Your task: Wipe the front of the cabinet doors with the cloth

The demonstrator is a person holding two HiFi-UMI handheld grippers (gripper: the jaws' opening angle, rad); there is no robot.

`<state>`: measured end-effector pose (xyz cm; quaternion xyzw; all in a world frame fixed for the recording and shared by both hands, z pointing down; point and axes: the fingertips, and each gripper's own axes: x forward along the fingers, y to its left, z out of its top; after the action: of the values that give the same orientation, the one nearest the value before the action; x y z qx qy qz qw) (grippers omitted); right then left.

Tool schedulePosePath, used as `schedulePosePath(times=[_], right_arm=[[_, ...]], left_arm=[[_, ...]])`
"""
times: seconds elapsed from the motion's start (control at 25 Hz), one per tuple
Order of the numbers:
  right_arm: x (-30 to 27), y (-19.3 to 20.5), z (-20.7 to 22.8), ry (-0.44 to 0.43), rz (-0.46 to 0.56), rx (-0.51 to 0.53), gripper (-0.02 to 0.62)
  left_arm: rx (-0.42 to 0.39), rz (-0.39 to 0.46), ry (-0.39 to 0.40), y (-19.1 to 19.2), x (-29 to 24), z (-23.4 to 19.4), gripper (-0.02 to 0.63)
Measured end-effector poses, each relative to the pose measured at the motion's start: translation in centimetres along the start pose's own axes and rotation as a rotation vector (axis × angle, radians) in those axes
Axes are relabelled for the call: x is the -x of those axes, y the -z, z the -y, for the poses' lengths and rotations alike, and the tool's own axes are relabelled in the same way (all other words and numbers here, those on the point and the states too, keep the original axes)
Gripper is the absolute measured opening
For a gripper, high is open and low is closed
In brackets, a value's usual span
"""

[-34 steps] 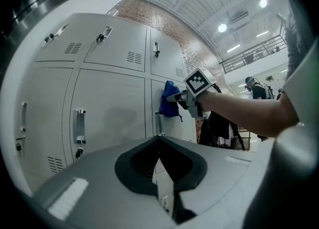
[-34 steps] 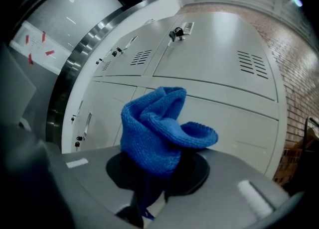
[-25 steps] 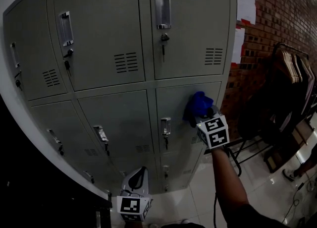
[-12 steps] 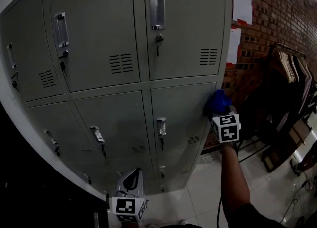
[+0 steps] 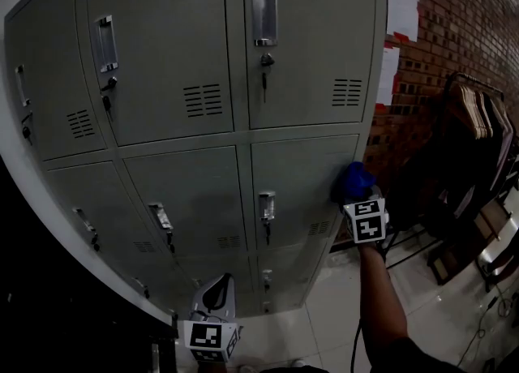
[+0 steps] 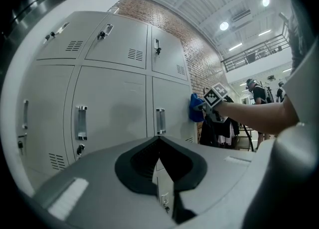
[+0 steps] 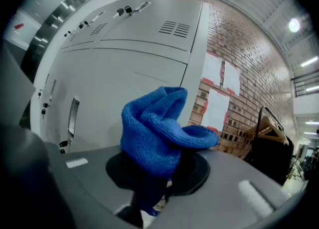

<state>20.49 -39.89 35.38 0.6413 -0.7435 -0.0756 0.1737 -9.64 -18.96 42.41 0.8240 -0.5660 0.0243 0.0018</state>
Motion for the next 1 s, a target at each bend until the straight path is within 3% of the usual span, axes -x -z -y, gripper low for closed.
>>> schedulePosePath(times=[0.32,0.52,1.0], right_arm=[[-0.4,0.1,-4.7,-0.081,-0.008,0.023,0.084],[-0.4,-2.1,-10.1,-0.166,0.036,0.063,0.084],[-0.1,-5.0,-18.5,-0.317,0.098,0.044,0.086]], left_arm=[[0.004,-0.003,-0.004,0.5,-0.1,-0.2,0.011],[0.008,0.001,-0.030,0.3,0.3,-1.1,0.011],[0.003,0.011,-0.077,-0.5,1.6,-2.5,0.011]])
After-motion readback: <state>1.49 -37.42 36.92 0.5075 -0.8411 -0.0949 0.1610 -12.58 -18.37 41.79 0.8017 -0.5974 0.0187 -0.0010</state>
